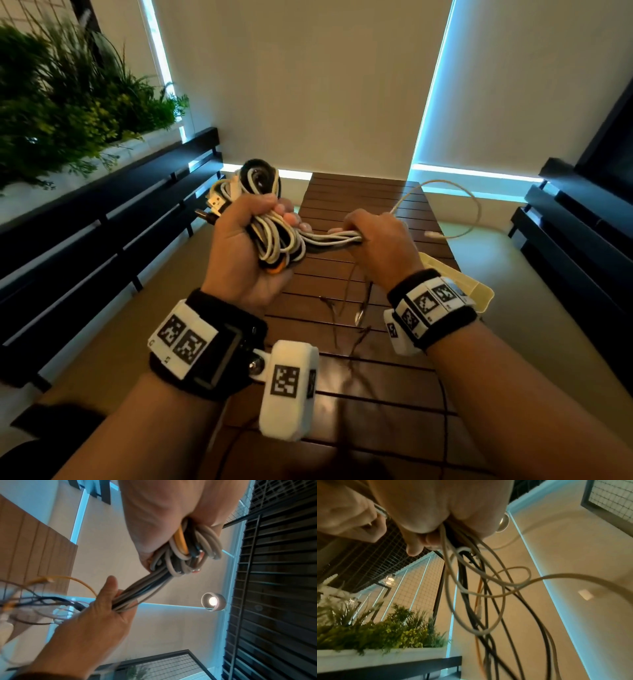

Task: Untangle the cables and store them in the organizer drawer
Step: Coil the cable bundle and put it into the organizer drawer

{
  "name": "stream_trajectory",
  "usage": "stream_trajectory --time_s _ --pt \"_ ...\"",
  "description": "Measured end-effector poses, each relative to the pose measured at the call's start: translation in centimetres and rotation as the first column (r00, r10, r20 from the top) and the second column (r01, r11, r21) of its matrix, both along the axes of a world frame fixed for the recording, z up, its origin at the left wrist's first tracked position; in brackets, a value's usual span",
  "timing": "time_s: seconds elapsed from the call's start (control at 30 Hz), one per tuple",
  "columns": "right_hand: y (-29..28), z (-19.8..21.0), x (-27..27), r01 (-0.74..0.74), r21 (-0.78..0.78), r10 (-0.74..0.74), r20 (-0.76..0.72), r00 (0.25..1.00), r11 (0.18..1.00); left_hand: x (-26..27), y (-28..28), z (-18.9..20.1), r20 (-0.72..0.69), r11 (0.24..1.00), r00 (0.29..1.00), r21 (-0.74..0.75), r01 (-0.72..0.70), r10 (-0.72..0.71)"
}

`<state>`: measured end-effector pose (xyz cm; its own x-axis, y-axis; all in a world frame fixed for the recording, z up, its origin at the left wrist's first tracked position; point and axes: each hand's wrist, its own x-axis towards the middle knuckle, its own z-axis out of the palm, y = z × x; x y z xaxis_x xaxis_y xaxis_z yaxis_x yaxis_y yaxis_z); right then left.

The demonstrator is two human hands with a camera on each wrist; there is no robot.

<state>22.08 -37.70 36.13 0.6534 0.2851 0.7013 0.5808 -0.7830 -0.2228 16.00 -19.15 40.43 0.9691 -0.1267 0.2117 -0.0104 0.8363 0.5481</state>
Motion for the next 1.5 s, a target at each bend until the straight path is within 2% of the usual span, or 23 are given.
stream_trajectory --time_s 0.07,0.13,0.2,0.27,0.3,0.37,0.43,0.5,0.53,0.6,0.63,0.67,0.7,0.73,0.77,0.83,0.9,1.07,1.23,1.37,1.5 --pt "0.0 -1.8 0.6 -0.005 0.008 0.006 -0.096 0.995 1.000 0.5 -0.3 -1.6 -0.058 0.997 0.997 0.068 -0.040 0.044" --pt "-0.1 -5.2 0.1 -0.039 -0.094 0.005 -0.341 0.940 0.995 1.1 -0.6 -4.8 -0.194 0.987 0.976 0.147 -0.069 0.097" --pt "-0.4 -8.7 -1.3 -0.078 -0.263 -0.094 -0.584 0.806 0.962 1.4 -0.8 -8.8 -0.342 0.965 0.925 0.248 -0.080 0.165" --pt "-1.0 -11.0 -3.1 -0.114 -0.305 -0.161 -0.741 0.652 0.945 1.3 -0.8 -12.8 -0.442 0.930 0.862 0.357 -0.086 0.249" --pt "-1.2 -11.7 -3.9 -0.122 -0.291 -0.160 -0.776 0.610 0.949 1.2 -0.6 -14.4 -0.477 0.921 0.835 0.380 -0.086 0.275" --pt "-1.7 -12.2 -5.1 -0.075 -0.209 -0.136 -0.829 0.542 0.975 0.9 -0.2 -16.8 -0.528 0.924 0.800 0.372 -0.083 0.285" --pt "-2.0 -11.6 -6.2 0.051 0.019 -0.007 -0.892 0.453 0.999 0.6 -0.1 -17.5 -0.532 0.926 0.799 0.370 -0.078 0.280" --pt "-1.5 -10.5 -7.4 0.169 0.230 0.158 -0.921 0.355 0.958 0.4 -0.4 -17.2 -0.512 0.927 0.817 0.370 -0.069 0.265" --pt "-1.1 -10.0 -7.8 0.211 0.299 0.236 -0.931 0.280 0.931 0.4 -0.6 -16.7 -0.497 0.928 0.830 0.366 -0.063 0.252" --pt "0.1 -9.0 -8.5 0.283 0.405 0.390 -0.914 0.110 0.869 0.2 -1.3 -15.3 -0.478 0.935 0.850 0.351 -0.044 0.220" --pt "0.7 -8.7 -8.7 0.329 0.444 0.457 -0.889 0.043 0.833 0.0 -1.7 -14.4 -0.470 0.943 0.862 0.331 -0.027 0.189" --pt "1.1 -8.8 -8.5 0.377 0.487 0.522 -0.853 0.009 0.788 -0.2 -2.1 -13.6 -0.455 0.955 0.880 0.297 0.001 0.140" --pt "1.5 -8.7 -8.3 0.428 0.543 0.597 -0.802 0.009 0.723 -0.6 -2.6 -12.7 -0.431 0.966 0.899 0.254 0.041 0.075" --pt "1.8 -8.6 -8.0 0.473 0.603 0.667 -0.744 0.043 0.642 -0.9 -3.0 -12.0 -0.405 0.973 0.914 0.216 0.082 0.013" --pt "2.1 -8.2 -7.7 0.509 0.664 0.725 -0.680 0.107 0.548 -1.3 -3.3 -11.4 -0.381 0.976 0.924 0.188 0.109 -0.030" --pt "2.4 -7.4 -7.1 0.548 0.747 0.757 -0.589 0.283 0.377 -2.0 -3.9 -10.6 -0.342 0.983 0.938 0.143 0.119 -0.064" --pt "2.4 -6.6 -6.9 0.536 0.795 0.730 -0.542 0.416 0.285 -2.5 -4.0 -10.2 -0.331 0.989 0.942 0.105 0.101 -0.061" --pt "2.6 -5.7 -7.0 0.441 0.848 0.597 -0.524 0.608 0.294 -3.4 -3.8 -9.1 -0.360 0.991 0.933 0.116 0.069 -0.023" --pt "2.4 -4.5 -7.2 0.357 0.888 0.527 -0.459 0.715 0.289 -3.7 -2.7 -8.3 -0.354 0.986 0.934 0.130 0.102 -0.050" --pt "2.2 -3.4 -8.0 0.314 0.914 0.565 -0.406 0.718 0.257 -4.4 -2.3 -8.0 -0.344 0.975 0.929 0.115 0.190 -0.140" --pt "2.2 -2.8 -9.1 0.271 0.927 0.671 -0.374 0.640 0.258 -4.9 -2.5 -8.3 -0.366 0.969 0.912 0.082 0.232 -0.187"
